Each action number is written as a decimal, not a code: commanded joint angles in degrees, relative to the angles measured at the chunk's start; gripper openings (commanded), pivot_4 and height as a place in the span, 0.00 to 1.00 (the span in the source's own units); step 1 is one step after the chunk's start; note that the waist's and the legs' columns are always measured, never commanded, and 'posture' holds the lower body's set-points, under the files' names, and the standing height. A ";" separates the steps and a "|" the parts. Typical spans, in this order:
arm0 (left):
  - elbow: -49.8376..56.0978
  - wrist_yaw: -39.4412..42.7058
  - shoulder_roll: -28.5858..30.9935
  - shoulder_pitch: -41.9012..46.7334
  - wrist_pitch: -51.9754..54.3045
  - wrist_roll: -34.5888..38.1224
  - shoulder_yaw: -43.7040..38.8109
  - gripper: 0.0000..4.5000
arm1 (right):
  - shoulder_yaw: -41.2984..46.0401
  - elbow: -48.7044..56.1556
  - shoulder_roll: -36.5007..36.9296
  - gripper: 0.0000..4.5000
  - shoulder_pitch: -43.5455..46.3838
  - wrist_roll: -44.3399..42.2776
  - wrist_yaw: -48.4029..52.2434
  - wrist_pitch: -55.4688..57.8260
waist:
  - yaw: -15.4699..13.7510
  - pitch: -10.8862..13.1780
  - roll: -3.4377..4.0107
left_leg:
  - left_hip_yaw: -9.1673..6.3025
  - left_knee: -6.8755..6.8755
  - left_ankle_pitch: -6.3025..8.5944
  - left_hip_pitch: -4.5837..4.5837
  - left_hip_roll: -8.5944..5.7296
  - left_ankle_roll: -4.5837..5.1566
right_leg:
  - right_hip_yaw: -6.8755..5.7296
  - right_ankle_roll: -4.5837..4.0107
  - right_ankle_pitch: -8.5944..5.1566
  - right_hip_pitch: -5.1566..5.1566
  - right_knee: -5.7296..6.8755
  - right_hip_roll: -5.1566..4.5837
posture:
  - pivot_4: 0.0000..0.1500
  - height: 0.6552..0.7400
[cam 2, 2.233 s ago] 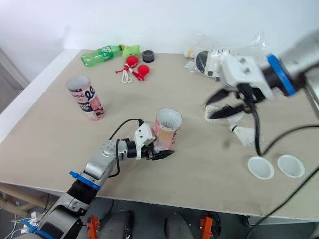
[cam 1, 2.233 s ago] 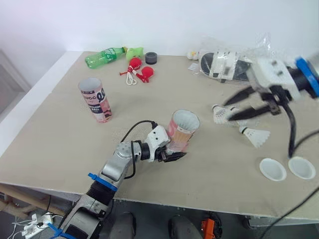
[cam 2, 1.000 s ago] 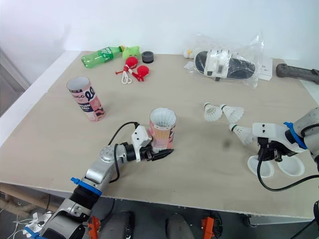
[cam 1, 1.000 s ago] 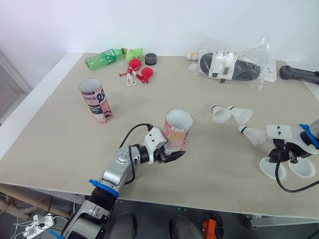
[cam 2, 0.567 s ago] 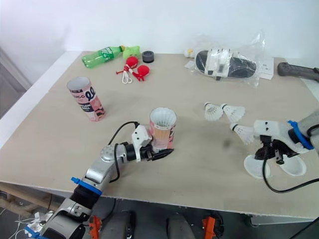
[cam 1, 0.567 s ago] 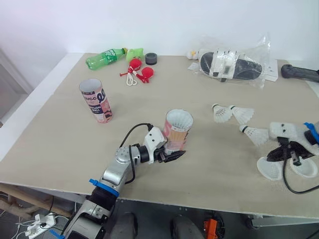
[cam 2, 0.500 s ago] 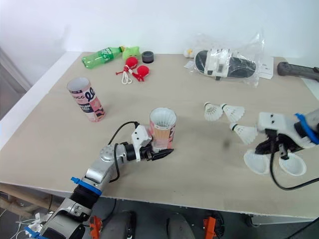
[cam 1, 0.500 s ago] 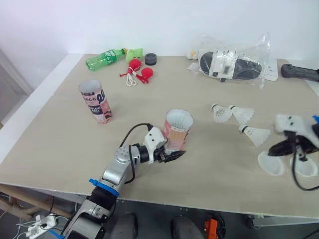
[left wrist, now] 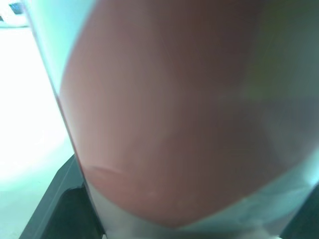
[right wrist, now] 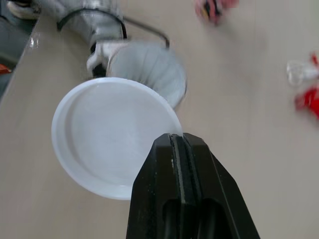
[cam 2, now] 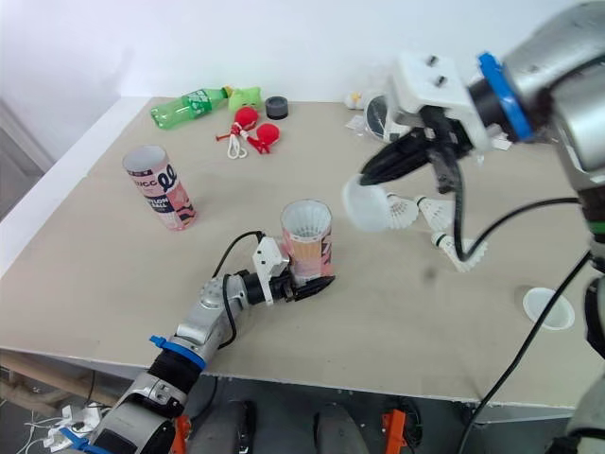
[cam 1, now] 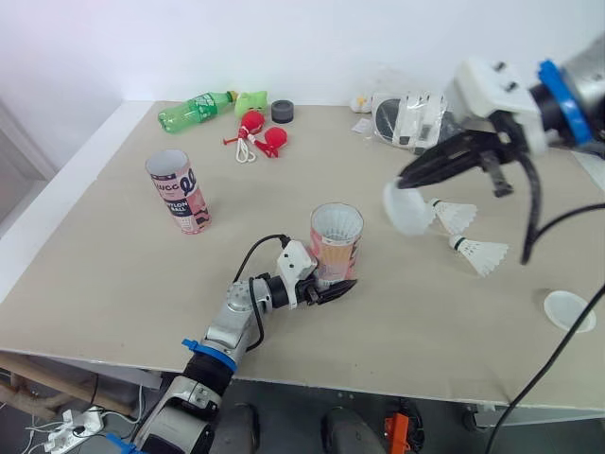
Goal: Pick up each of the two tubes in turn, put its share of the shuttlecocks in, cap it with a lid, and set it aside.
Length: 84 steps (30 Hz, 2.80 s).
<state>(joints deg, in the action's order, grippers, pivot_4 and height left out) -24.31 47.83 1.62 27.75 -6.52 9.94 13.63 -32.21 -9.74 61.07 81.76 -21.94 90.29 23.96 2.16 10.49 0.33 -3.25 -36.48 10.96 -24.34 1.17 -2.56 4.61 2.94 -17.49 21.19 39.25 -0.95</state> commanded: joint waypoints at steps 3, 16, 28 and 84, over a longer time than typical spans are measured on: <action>-4.15 -0.56 0.24 -0.31 -3.64 -1.45 -0.39 0.70 | -4.68 -4.95 -4.68 0.03 5.12 2.61 2.21 -5.43 | -0.21 -0.01 0.00 | -0.01 0.00 0.00 0.00 -0.04 0.00 | -0.05 0.00 0.00 0.00 0.00 -0.09 | 1.00 1.00; -4.44 -0.78 1.07 -1.42 -4.42 -2.50 0.19 0.70 | -6.94 -11.44 -14.68 0.03 10.57 4.95 2.21 -10.92 | 0.05 -0.06 0.08 | -0.07 0.00 -0.10 0.10 0.00 0.13 | -0.18 -0.14 0.08 0.02 0.26 -0.06 | 1.00 1.00; -4.63 -1.09 0.68 -1.31 -4.00 -2.48 0.29 0.70 | -9.40 -9.59 -14.80 0.03 8.13 7.17 2.21 -13.14 | 0.04 -0.06 0.08 | -0.08 0.00 -0.10 0.10 -0.01 0.13 | -0.19 -0.14 0.08 0.02 0.27 -0.07 | 1.00 1.00; -4.53 -1.20 0.23 -1.13 -3.34 -2.68 -0.34 0.70 | -8.47 -5.90 -15.15 0.01 6.49 3.70 2.21 -12.09 | 0.05 -0.06 0.07 | -0.11 0.03 -0.14 0.11 -0.03 0.14 | -0.21 -0.15 0.08 0.00 0.28 -0.08 | 1.00 1.00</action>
<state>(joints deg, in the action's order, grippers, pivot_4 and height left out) -26.58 46.63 1.65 27.88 -10.84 7.76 12.94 -40.25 -17.94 45.03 88.29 -16.68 90.39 11.00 2.21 10.43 0.40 -3.36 -36.45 10.82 -24.22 1.15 -2.42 4.40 2.80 -17.40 21.20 39.53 -1.02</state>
